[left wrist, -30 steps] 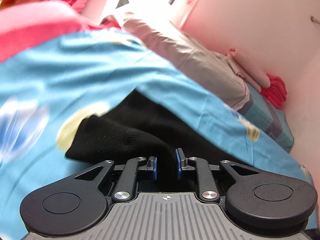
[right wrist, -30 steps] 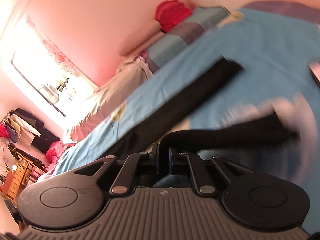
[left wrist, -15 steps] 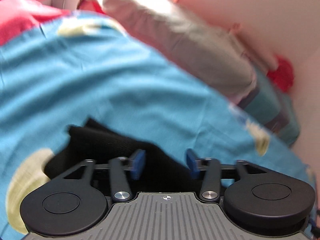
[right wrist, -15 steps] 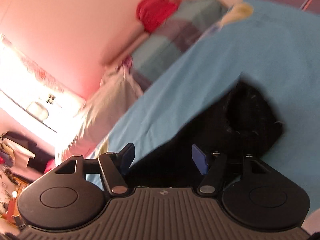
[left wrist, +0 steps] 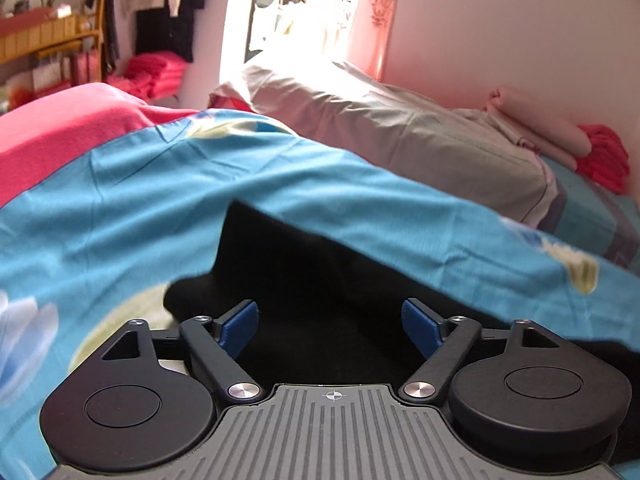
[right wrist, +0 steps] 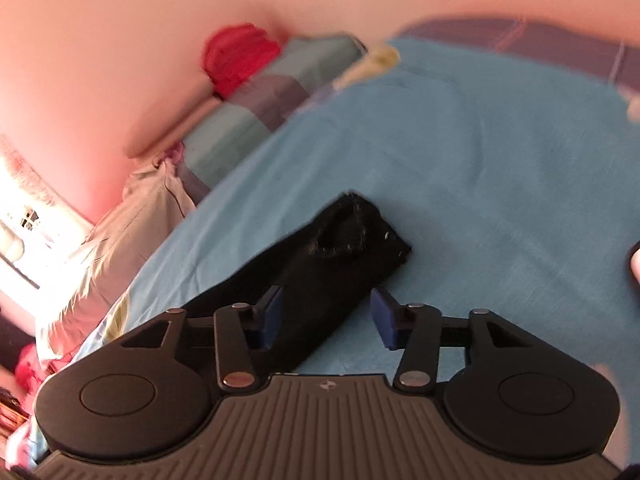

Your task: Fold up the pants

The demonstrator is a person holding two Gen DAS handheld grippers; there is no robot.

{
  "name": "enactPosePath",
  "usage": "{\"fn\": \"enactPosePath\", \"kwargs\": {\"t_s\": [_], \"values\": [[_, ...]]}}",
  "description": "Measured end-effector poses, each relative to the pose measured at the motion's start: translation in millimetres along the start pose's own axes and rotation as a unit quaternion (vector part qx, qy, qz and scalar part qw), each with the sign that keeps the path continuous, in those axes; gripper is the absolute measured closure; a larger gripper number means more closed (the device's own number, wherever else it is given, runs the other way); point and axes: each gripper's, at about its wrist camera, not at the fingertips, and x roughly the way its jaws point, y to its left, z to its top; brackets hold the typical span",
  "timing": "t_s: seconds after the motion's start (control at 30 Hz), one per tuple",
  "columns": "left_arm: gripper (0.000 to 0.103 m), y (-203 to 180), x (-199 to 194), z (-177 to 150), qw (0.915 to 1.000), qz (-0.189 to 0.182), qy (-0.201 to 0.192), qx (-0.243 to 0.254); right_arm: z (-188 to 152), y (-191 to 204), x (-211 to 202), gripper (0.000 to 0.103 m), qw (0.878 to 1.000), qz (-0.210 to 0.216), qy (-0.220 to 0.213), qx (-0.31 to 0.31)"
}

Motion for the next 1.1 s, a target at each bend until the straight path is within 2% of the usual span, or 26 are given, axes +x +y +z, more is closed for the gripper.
{"fn": "enactPosePath", "kwargs": {"t_s": [0.03,0.1,0.17,0.23,0.33,0.43,0.5,0.53,0.57,0.6,0.67,0.73,0.8,0.83,0.9,0.93,1.0,1.07,1.1], "values": [[0.000,-2.5,2.8,-6.0,0.9999,0.009,-0.004,0.005,0.2,1.1,7.7,0.050,1.000,0.003,0.002,0.001],[0.000,-4.0,10.3,-15.4,0.9995,0.030,-0.006,0.012,1.5,4.0,25.8,0.053,1.000,-0.023,-0.007,-0.011],[0.000,-4.2,17.0,-21.4,0.9986,0.049,-0.004,0.021,1.5,6.5,34.6,0.081,0.999,-0.051,-0.010,-0.015],[0.000,-4.1,17.4,-23.5,0.9972,0.066,-0.010,0.032,1.0,19.7,29.5,0.098,0.996,-0.063,-0.014,-0.063],[0.000,-3.1,12.9,-22.1,0.9962,0.074,-0.031,0.034,1.7,29.3,7.4,0.099,0.993,-0.053,-0.037,-0.097],[0.000,-0.6,13.8,-22.7,0.9959,0.080,-0.033,0.028,6.9,21.2,-15.1,0.099,0.993,-0.030,-0.072,-0.085],[0.000,2.7,16.6,-22.5,0.9959,0.084,-0.028,0.019,8.9,5.3,5.5,0.098,0.995,-0.062,-0.040,-0.073],[0.000,5.4,16.6,-22.1,0.9959,0.085,-0.028,0.013,9.9,-8.8,18.7,0.101,0.994,-0.092,-0.021,-0.048],[0.000,8.9,15.1,-21.4,0.9956,0.088,-0.032,0.005,10.9,-20.4,20.0,0.101,0.993,-0.112,-0.028,-0.023],[0.000,12.5,12.3,-20.5,0.9950,0.092,-0.039,-0.004,11.7,-30.6,11.9,0.100,0.994,-0.094,-0.048,0.007],[0.000,19.7,6.7,-17.2,0.9931,0.102,-0.055,-0.018,8.0,-37.6,-10.0,0.095,0.989,-0.107,-0.094,0.041],[0.000,23.6,4.8,-14.5,0.9907,0.116,-0.065,-0.027,-6.5,-17.1,-23.1,0.093,0.985,-0.124,-0.120,-0.004],[0.000,23.5,6.9,-12.5,0.9888,0.134,-0.064,-0.019,-29.2,22.6,-23.5,0.070,0.989,-0.079,-0.095,-0.083],[0.000,23.4,8.4,-12.0,0.9880,0.141,-0.062,-0.016,-43.4,46.3,-21.7,0.055,0.989,-0.043,-0.071,-0.123],[0.000,24.5,11.2,-12.1,0.9884,0.141,-0.056,-0.011,-80.8,98.4,-18.9,0.051,0.982,0.057,-0.011,-0.182],[0.000,25.0,12.4,-11.9,0.9891,0.137,-0.054,-0.010,-102.9,126.0,-13.8,0.052,0.971,0.117,0.038,-0.207],[0.000,24.0,17.9,-11.6,0.9903,0.131,-0.046,0.001,-142.6,170.7,-4.7,0.052,0.940,0.218,0.117,-0.233],[0.000,23.5,28.7,-12.1,0.9908,0.134,-0.022,0.009,-182.8,209.7,12.1,0.052,0.902,0.285,0.197,-0.256],[0.000,25.4,34.3,-11.8,0.9910,0.133,-0.007,0.004,-201.5,228.2,21.5,0.052,0.886,0.304,0.222,-0.270]]}}
